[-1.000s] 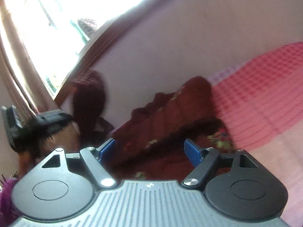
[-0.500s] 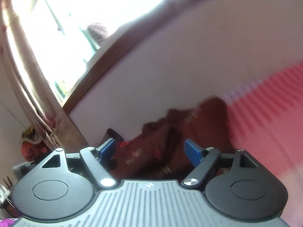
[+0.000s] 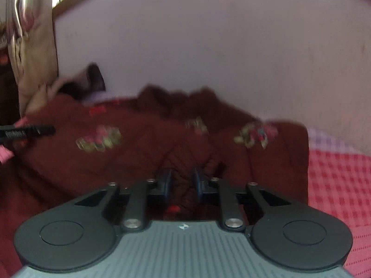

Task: Fold large clothes

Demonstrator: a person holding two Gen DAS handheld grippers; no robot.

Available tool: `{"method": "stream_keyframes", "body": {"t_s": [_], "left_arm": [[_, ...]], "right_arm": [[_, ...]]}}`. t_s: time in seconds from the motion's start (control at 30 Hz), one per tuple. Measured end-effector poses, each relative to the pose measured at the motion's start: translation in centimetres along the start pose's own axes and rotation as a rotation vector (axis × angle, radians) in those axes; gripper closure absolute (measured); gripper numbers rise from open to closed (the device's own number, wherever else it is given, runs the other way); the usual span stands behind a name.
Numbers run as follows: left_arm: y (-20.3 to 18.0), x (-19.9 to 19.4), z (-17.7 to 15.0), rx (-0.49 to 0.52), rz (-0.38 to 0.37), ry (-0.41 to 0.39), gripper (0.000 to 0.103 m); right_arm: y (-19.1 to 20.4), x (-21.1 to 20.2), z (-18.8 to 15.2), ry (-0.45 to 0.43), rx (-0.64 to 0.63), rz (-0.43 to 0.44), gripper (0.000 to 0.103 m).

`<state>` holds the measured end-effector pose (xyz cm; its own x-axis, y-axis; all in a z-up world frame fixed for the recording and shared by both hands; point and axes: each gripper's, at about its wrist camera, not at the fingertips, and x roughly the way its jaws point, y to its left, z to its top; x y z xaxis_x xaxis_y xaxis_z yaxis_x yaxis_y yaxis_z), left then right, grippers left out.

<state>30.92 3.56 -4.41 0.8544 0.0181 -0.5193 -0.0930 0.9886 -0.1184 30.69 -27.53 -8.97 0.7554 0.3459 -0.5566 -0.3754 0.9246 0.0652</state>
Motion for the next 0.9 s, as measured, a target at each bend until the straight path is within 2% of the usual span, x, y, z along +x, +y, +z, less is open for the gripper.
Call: {"method": "stream_keyframes", "body": {"t_s": [0.13,0.23,0.33,0.37,0.4,0.43,0.47,0.5,0.53,0.6,0.63,0.67,0.77,0.83,0.9], "left_arm": [[-0.4,1.2,-0.1,0.018,-0.009,0.009,0.075],[-0.1,1.6,-0.6,0.011,-0.018,-0.004,0.075],[-1.1,0.4,-0.1,0.099,0.003,-0.009,0.075],[-1.2,-0.7,0.3,0.106,-0.022,-0.004,0.065],[-0.7,-2.6,0.7,0.08,-0.075,-0.005,0.054],[0.1,-4.9,0.9,0.045,-0.135,-0.016,0.033],[1.1,-7.2,0.9,0.019,-0.169,-0.029,0.017],[2.1,-10.0,0.4,0.002,-0.183,-0.052,0.011],[3.2,-12.7,-0.3,-0.003,-0.192,-0.07,0.0],[5.4,-18.2,-2.6,0.017,-0.226,-0.081,0.001],[6.4,-20.5,-3.9,0.037,-0.241,-0.067,0.0],[7.5,-22.8,-5.4,0.052,-0.239,-0.053,0.001],[10.5,-28.1,-9.9,0.069,-0.174,-0.047,0.002],[12.9,-30.5,-12.7,0.017,-0.13,-0.004,0.004],[15.2,-32.2,-15.0,-0.078,-0.131,0.026,0.005]], "right_arm": [[-0.8,0.9,-1.4,0.004,0.039,-0.004,0.085],[-0.7,0.8,-2.6,-0.043,0.027,-0.011,0.085],[-0.9,-0.2,-2.6,-0.062,0.031,-0.009,0.081],[-1.1,-1.2,-2.0,-0.058,0.051,-0.005,0.077],[-1.2,-2.9,-1.5,-0.059,0.077,-0.013,0.068],[-1.5,-5.6,-1.4,-0.088,0.105,0.002,0.051],[-1.9,-8.8,-2.0,-0.133,0.125,0.043,0.038],[-2.2,-11.6,-2.8,-0.16,0.14,0.085,0.012],[-2.5,-14.8,-4.1,-0.181,0.162,0.13,0.005],[-3.3,-21.3,-7.9,-0.208,0.226,0.234,0.005],[-3.6,-24.3,-10.2,-0.193,0.244,0.268,0.005],[-3.6,-26.7,-12.3,-0.175,0.245,0.266,0.005],[-3.3,-33.3,-20.1,-0.127,0.242,0.152,0.005],[-3.4,-35.8,-24.1,-0.097,0.29,0.1,0.005],[-3.5,-37.5,-27.6,-0.084,0.384,0.097,0.005]]}}
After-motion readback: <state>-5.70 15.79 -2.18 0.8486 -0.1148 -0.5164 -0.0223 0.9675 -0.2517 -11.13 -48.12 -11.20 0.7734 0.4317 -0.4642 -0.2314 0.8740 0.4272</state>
